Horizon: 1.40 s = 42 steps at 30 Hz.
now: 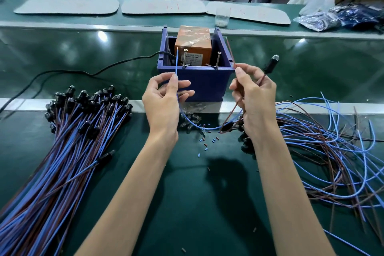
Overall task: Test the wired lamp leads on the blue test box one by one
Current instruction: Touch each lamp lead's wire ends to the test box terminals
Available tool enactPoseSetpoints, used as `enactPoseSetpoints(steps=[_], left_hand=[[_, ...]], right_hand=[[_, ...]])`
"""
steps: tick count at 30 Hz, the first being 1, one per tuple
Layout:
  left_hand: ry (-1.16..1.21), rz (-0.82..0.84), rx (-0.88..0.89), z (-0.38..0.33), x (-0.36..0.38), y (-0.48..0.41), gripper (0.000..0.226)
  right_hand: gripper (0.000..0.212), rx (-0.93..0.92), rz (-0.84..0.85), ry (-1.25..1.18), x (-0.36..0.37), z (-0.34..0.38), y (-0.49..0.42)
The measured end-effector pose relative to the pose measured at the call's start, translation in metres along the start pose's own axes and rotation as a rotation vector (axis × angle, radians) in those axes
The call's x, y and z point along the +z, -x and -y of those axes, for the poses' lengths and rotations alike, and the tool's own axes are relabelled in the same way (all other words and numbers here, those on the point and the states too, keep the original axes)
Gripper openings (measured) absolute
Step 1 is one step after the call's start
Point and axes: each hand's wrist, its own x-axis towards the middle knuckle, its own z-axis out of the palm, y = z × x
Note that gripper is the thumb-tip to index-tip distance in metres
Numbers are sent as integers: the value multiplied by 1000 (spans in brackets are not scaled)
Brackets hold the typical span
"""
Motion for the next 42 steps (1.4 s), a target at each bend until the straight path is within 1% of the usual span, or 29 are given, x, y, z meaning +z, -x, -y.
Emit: enactPoseSetpoints(steps=[6,15,22,28,36,42], left_hand=[[-8,-38,20,1,-2,-4,8],[-55,-36,-19,1,0,-14,21],[-87,-9,-67,3,-1,-18,23],[-100,17,-77,-1,-6,-20,25],[-173,50,-76,-3,-10,-23,27],[-189,53,-88,-7,-12,-22,29]], right_hand=[[18,16,-71,23,-3,-8,-5],[23,59,-113,40,-6,-15,-9],[27,66,-105,80,-10,-18,-12],[24,49,-95,116,-14,-20,-13],[29,45,-65,168,-18,-22,-15],[28,56,-71,163,-19,-21,-16]])
